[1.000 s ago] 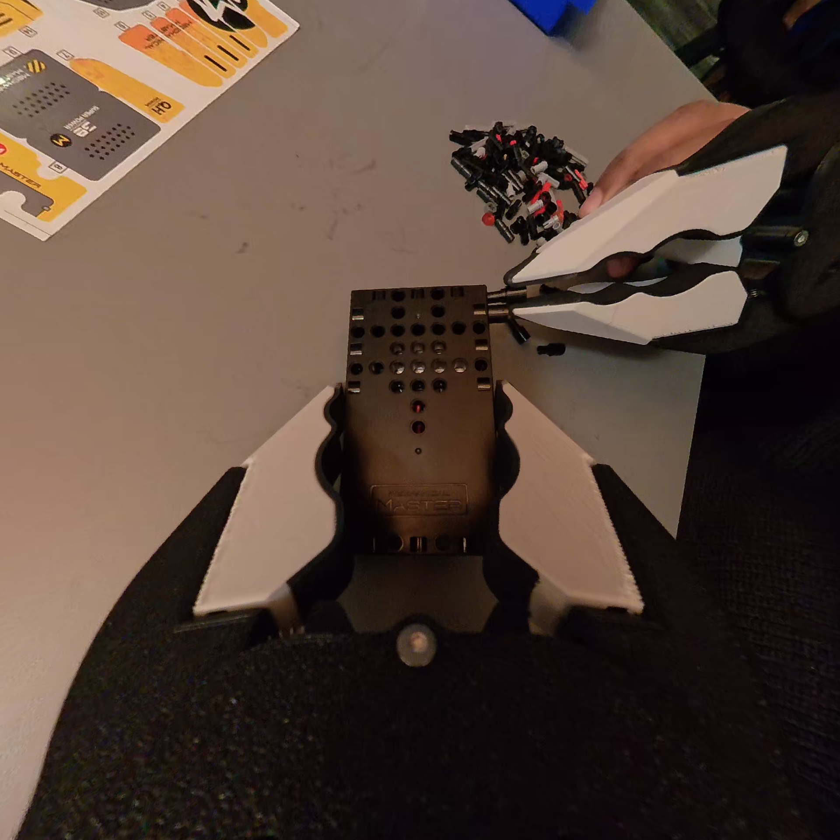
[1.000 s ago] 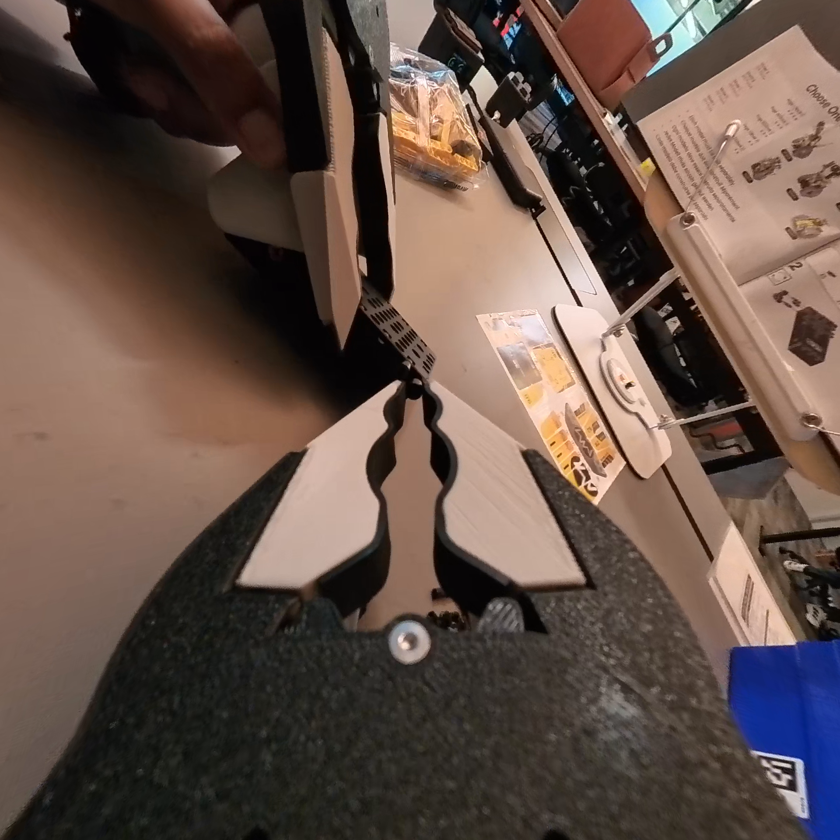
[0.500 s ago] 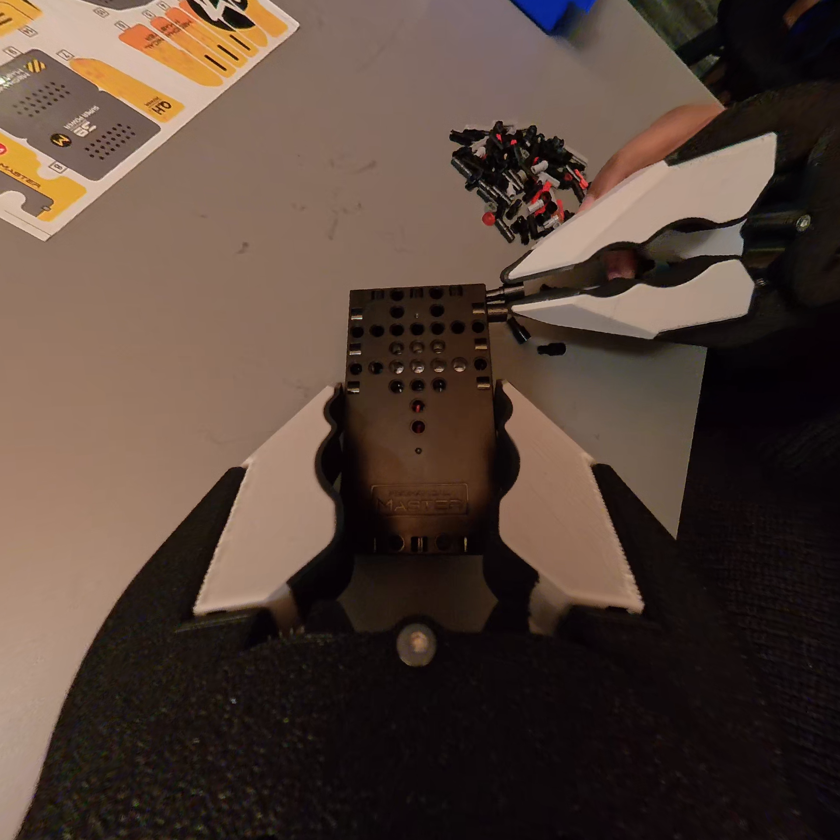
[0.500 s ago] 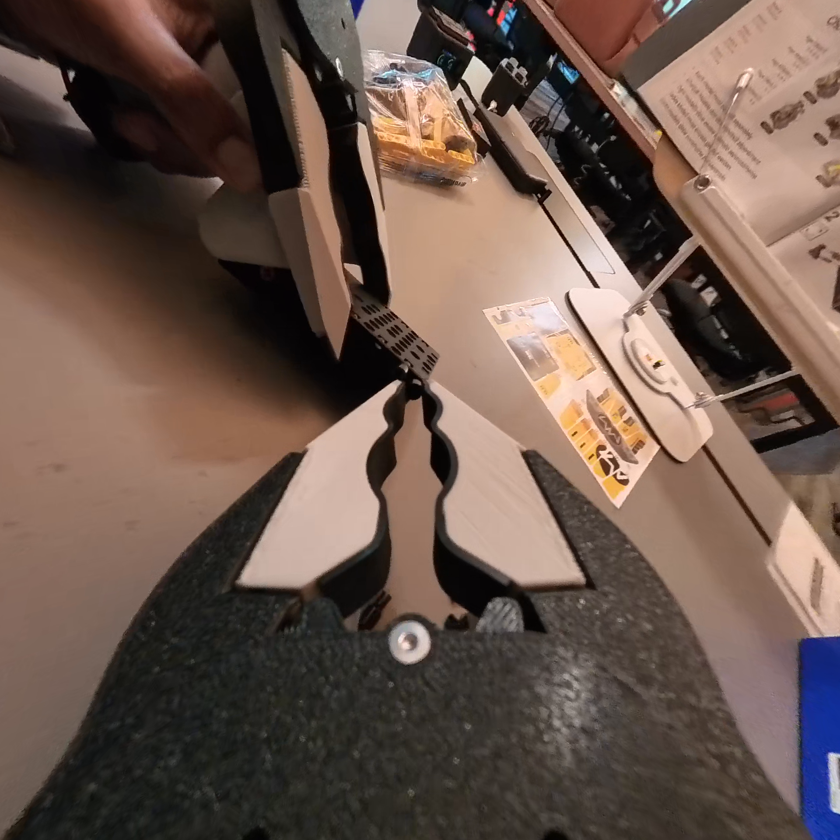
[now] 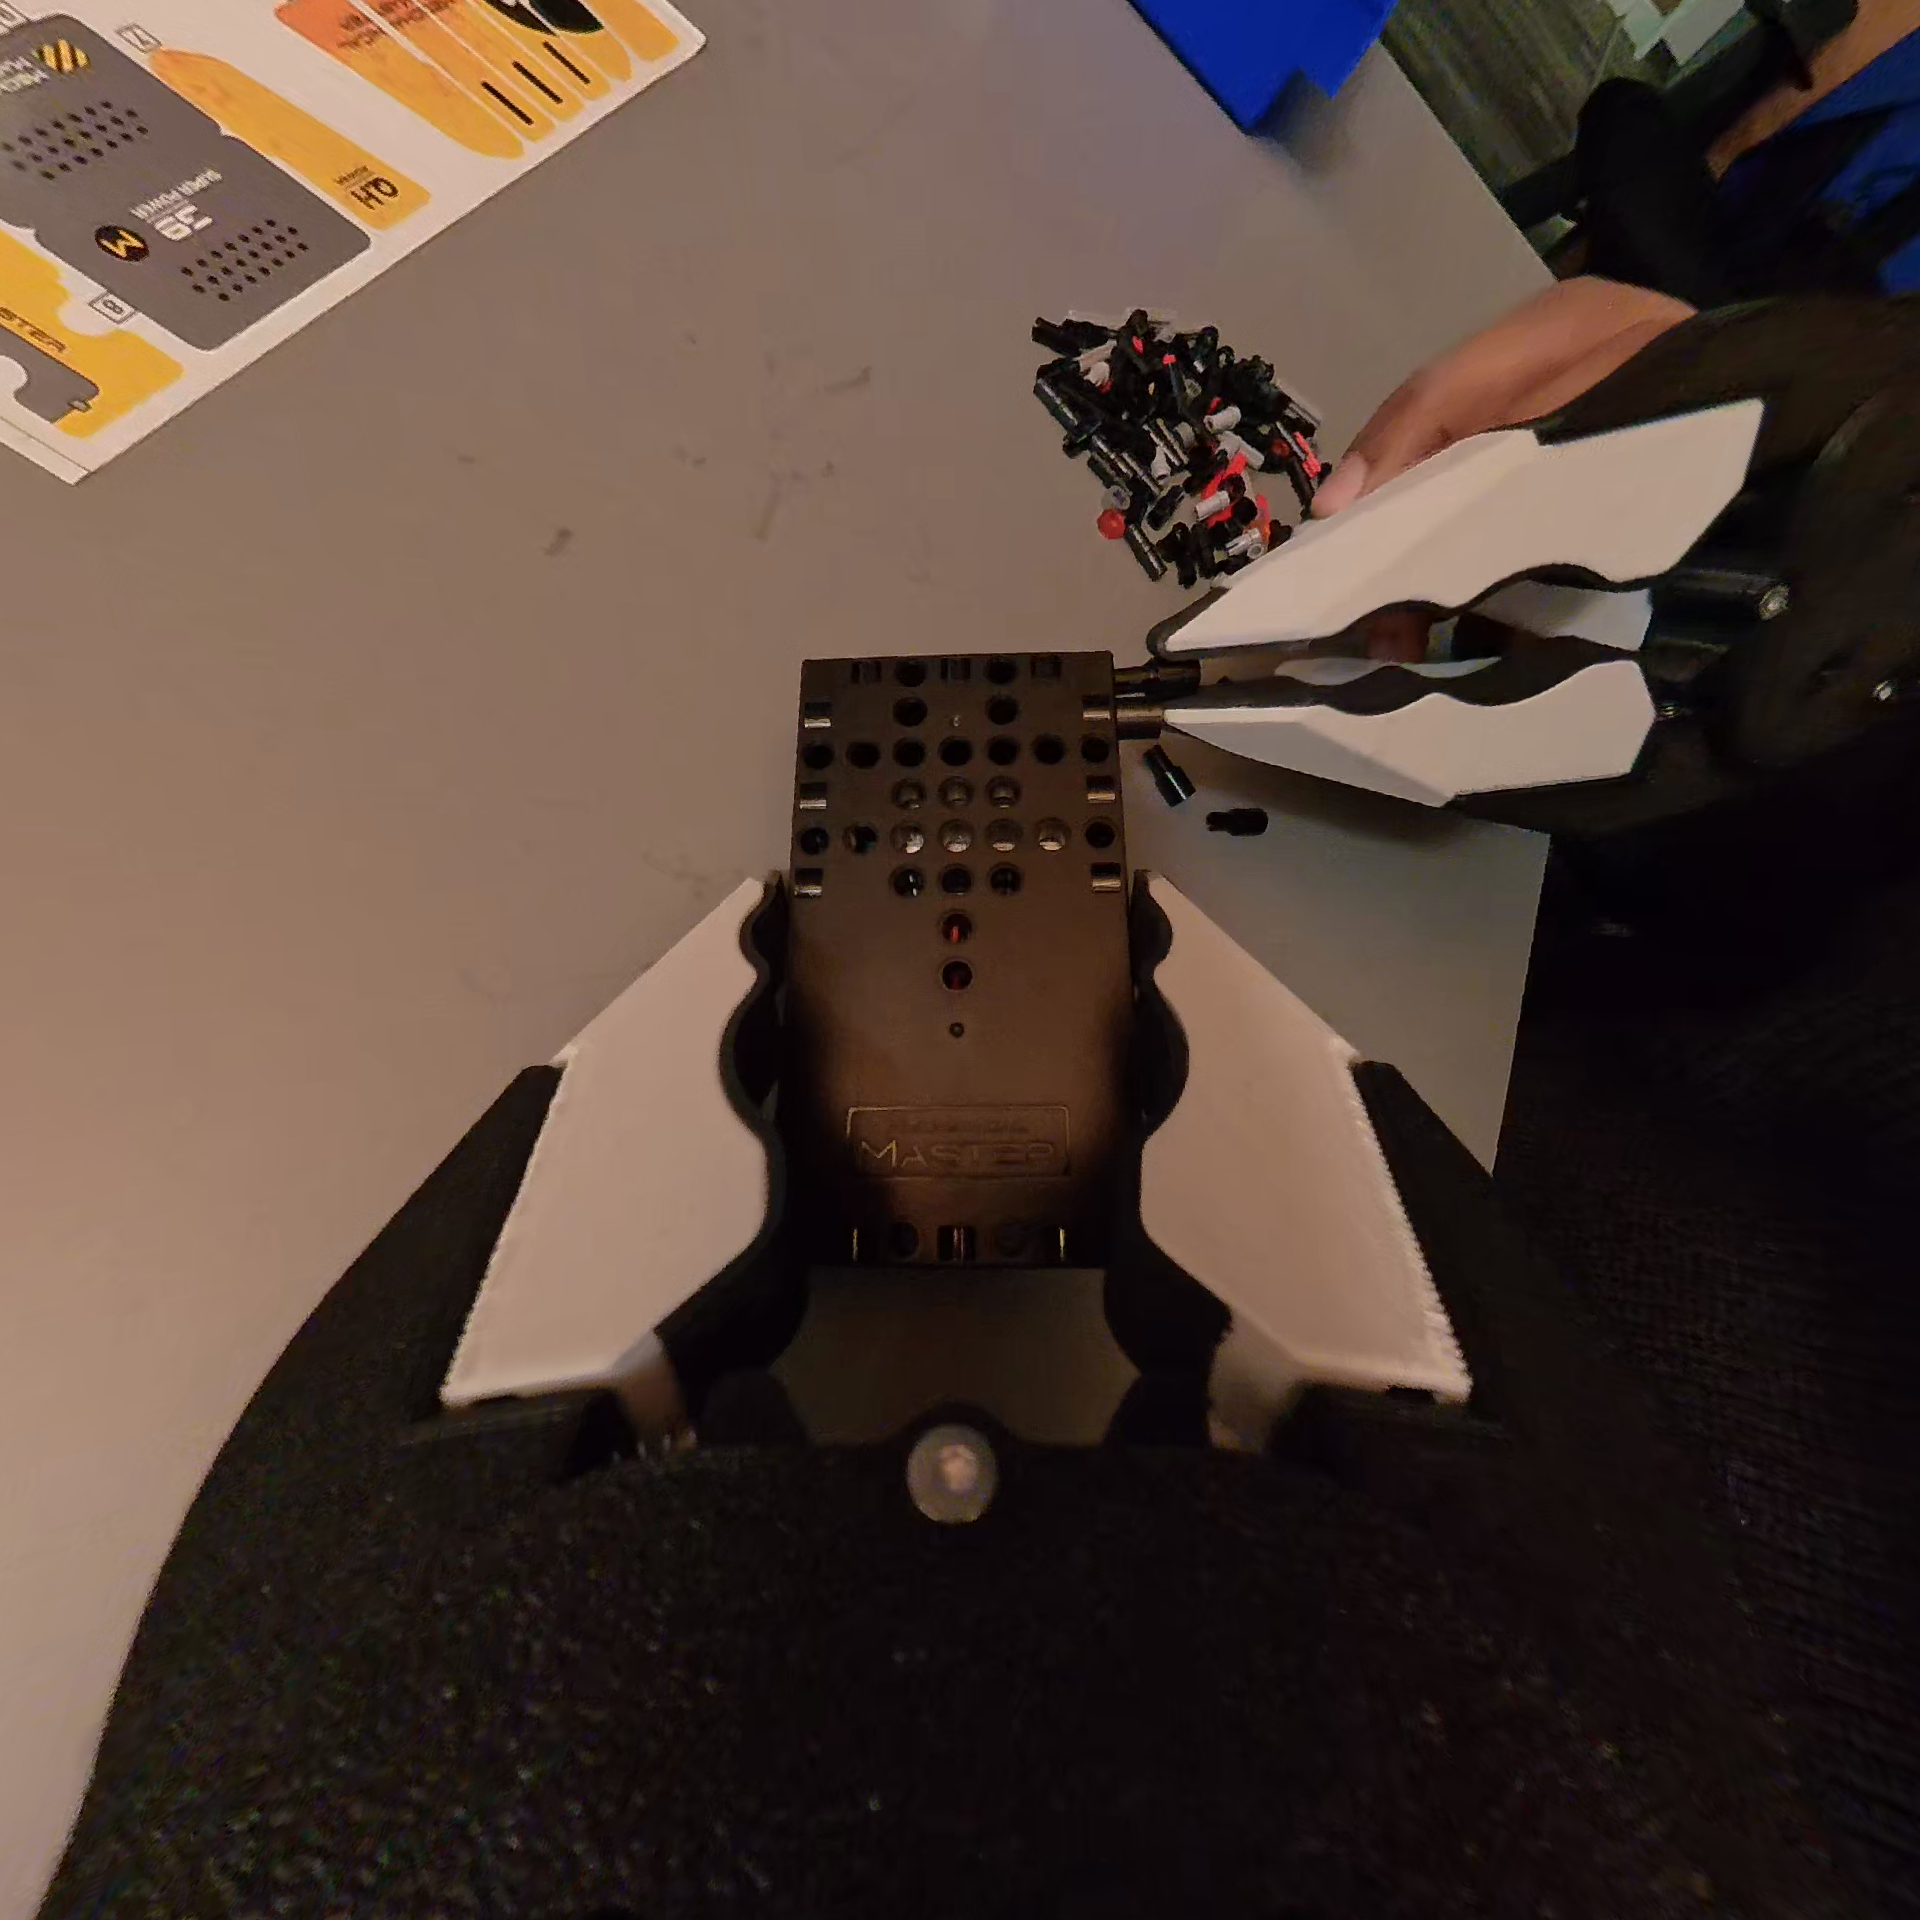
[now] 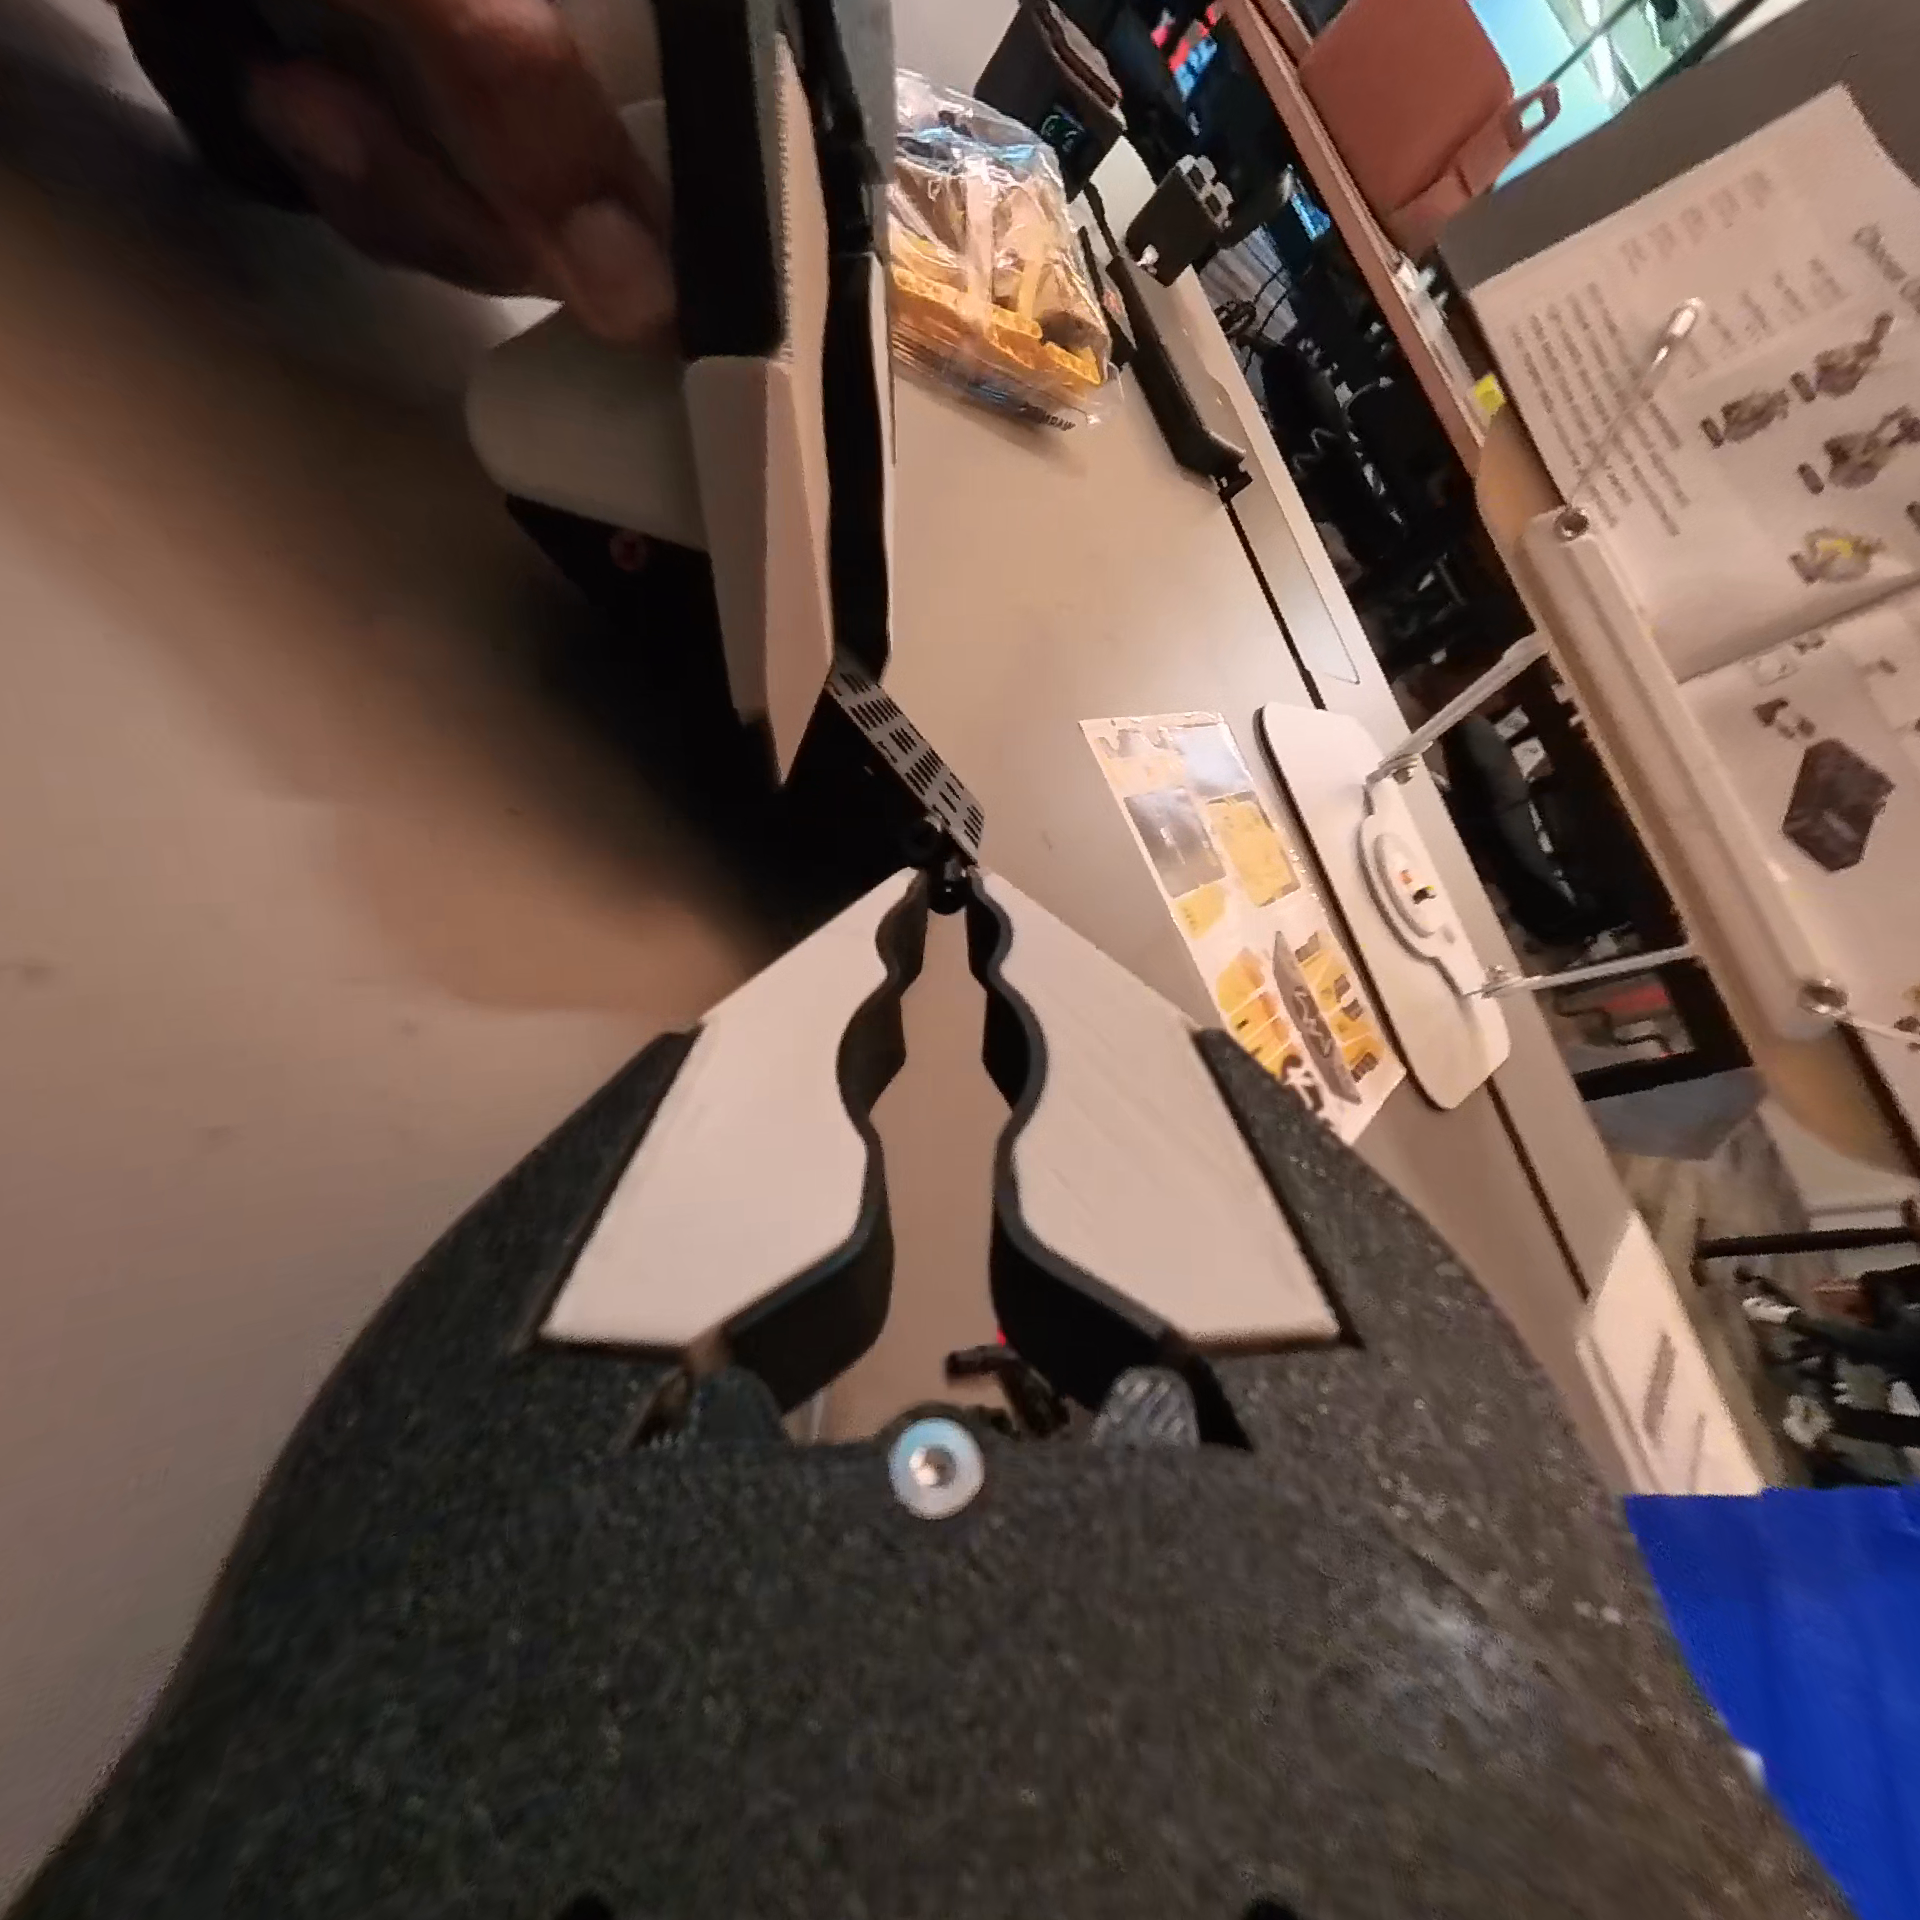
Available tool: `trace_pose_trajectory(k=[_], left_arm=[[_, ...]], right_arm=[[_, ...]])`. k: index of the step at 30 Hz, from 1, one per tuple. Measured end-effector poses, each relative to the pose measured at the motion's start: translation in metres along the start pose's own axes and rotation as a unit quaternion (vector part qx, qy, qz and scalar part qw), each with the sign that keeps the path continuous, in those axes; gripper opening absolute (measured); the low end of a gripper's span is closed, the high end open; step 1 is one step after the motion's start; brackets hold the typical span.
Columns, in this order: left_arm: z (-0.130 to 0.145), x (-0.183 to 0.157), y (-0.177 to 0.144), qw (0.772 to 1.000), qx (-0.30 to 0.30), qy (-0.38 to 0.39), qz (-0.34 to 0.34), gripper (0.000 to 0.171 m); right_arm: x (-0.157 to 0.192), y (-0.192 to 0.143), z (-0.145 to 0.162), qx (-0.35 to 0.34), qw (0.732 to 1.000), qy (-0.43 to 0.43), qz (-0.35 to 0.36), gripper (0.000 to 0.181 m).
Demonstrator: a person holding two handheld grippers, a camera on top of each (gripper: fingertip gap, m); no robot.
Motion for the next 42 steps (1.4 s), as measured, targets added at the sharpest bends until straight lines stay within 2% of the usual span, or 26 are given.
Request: trace_pose_trajectory(k=[14, 22, 26, 30, 37, 42], left_arm=[[-0.0003, 0.0001, 0.0005, 1.000, 0.004, 0.001, -0.006, 0.065], [-0.0004, 0.0002, 0.0001, 1.000, 0.005, 0.002, -0.003, 0.065], [-0.0005, 0.0005, 0.0001, 1.000, 0.005, 0.001, -0.002, 0.065], [-0.0007, 0.0009, -0.0001, 1.000, 0.005, -0.001, -0.001, 0.065], [-0.0008, 0.0009, 0.0001, 1.000, 0.007, 0.002, -0.004, 0.065], [-0.0006, 0.0011, 0.0000, 1.000, 0.007, 0.003, -0.003, 0.065]], right_arm=[[-0.0019, 0.0024, -0.0036, 0.045, 0.983, -0.177, -0.025, 0.007], [-0.0021, 0.0030, -0.0048, 0.040, 0.949, -0.307, -0.059, 0.007], [-0.0025, 0.0034, -0.0051, 0.039, 0.935, -0.345, -0.073, 0.007], [-0.0032, 0.0041, -0.0054, 0.043, 0.934, -0.346, -0.079, 0.007], [-0.0048, 0.0050, -0.0053, 0.059, 0.966, -0.236, -0.089, 0.007], [-0.0042, 0.0047, -0.0046, 0.031, 0.956, -0.280, -0.084, 0.007]])
Point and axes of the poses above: each gripper's, where its closed fingertips meet, y out along the fingers, z out of its underside, x = y × z across the jaws, the point moved 2 cm from there along -y, back along the fingers, and after that the axes turned 4 degrees about y, right-handed, at the moved point
